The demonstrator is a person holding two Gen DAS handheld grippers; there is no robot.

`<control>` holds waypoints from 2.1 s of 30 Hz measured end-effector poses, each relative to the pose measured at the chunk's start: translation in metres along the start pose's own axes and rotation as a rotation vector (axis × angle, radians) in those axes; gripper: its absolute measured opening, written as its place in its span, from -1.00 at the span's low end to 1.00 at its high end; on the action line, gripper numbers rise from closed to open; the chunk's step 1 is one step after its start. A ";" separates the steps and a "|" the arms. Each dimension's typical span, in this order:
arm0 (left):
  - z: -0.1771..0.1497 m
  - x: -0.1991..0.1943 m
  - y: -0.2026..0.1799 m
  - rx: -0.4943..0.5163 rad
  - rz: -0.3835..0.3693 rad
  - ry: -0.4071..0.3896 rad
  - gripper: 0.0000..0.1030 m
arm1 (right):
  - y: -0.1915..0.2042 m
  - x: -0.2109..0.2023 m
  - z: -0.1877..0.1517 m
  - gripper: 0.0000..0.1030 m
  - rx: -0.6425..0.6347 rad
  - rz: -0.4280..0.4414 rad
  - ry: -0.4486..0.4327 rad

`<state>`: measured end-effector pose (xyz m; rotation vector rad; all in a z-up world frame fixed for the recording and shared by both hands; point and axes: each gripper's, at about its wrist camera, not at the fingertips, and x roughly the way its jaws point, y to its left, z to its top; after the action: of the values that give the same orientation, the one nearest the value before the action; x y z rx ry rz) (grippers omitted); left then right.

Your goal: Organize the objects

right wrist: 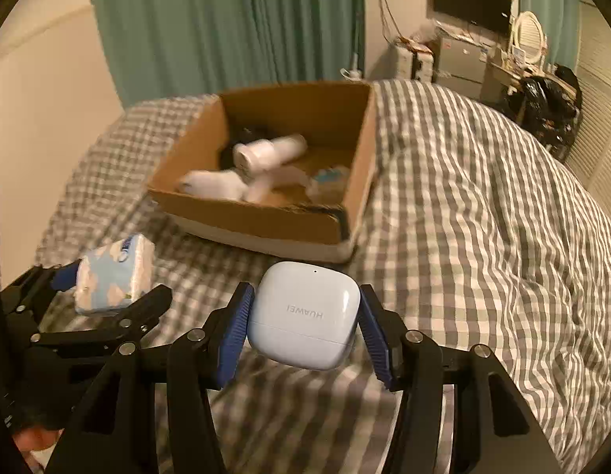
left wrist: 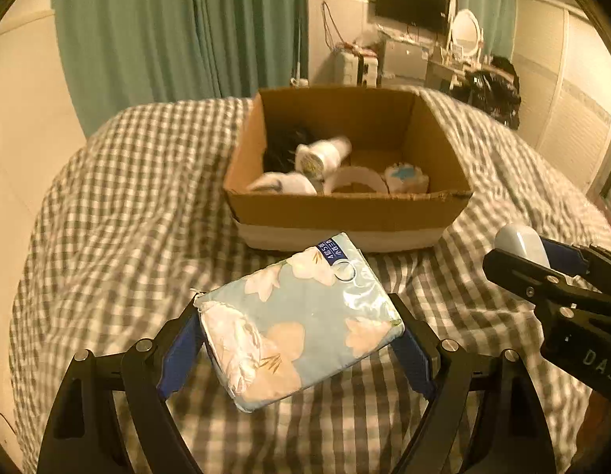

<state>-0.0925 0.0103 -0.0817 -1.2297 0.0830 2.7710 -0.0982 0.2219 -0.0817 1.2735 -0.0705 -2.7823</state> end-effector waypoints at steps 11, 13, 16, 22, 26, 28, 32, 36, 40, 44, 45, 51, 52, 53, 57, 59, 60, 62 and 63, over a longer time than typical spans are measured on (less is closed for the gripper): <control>0.061 -0.068 0.009 0.037 -0.082 -0.136 0.70 | 0.030 -0.068 0.054 0.03 -0.097 0.056 -0.144; 0.074 -0.069 0.011 0.057 -0.068 -0.158 0.70 | 0.033 -0.077 0.072 0.03 -0.118 0.057 -0.178; 0.100 -0.060 0.016 0.054 -0.075 -0.178 0.70 | 0.034 -0.078 0.096 0.03 -0.128 0.052 -0.205; 0.141 -0.011 0.014 0.090 -0.072 -0.169 0.70 | 0.029 -0.041 0.140 0.03 -0.115 0.043 -0.200; 0.156 0.032 0.011 0.089 -0.103 -0.138 0.70 | 0.016 -0.003 0.158 0.03 -0.086 0.037 -0.168; 0.159 0.058 0.009 0.091 -0.120 -0.115 0.70 | 0.008 0.024 0.164 0.03 -0.064 0.035 -0.139; 0.162 0.100 0.003 0.105 -0.164 -0.053 0.69 | -0.003 0.075 0.168 0.03 -0.059 0.024 -0.079; 0.162 0.126 -0.001 0.134 -0.181 -0.038 0.69 | -0.008 0.114 0.164 0.03 -0.063 0.019 -0.031; 0.161 0.144 -0.007 0.150 -0.175 -0.022 0.69 | -0.011 0.135 0.159 0.03 -0.066 0.013 -0.004; 0.159 0.151 -0.015 0.166 -0.177 -0.036 0.71 | -0.014 0.137 0.155 0.04 -0.054 0.029 -0.012; 0.158 0.149 -0.017 0.173 -0.192 -0.036 0.72 | -0.015 0.137 0.155 0.04 -0.053 0.035 -0.013; 0.152 0.128 -0.028 0.216 -0.188 -0.032 0.90 | -0.021 0.099 0.159 0.58 -0.018 0.059 -0.148; 0.152 0.120 -0.028 0.220 -0.174 -0.043 0.90 | -0.021 0.088 0.161 0.58 -0.010 0.062 -0.171; 0.152 0.113 -0.026 0.221 -0.169 -0.049 0.91 | -0.020 0.079 0.163 0.58 -0.005 0.061 -0.181; 0.161 0.073 -0.016 0.188 -0.164 -0.086 0.92 | -0.021 0.039 0.167 0.58 -0.001 0.029 -0.209; 0.166 0.052 -0.011 0.170 -0.158 -0.111 0.93 | -0.023 0.018 0.169 0.58 -0.001 0.008 -0.223; 0.168 0.040 -0.009 0.162 -0.153 -0.124 0.94 | -0.022 0.006 0.170 0.58 0.001 -0.003 -0.232; 0.171 0.013 -0.004 0.148 -0.134 -0.163 0.94 | -0.017 -0.015 0.174 0.58 -0.002 -0.041 -0.249; 0.171 -0.003 -0.001 0.141 -0.102 -0.198 0.94 | -0.017 -0.028 0.176 0.58 -0.009 -0.054 -0.262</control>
<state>-0.2163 0.0277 0.0358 -0.8970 0.1899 2.7273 -0.2139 0.2433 0.0526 0.9143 -0.0408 -2.9749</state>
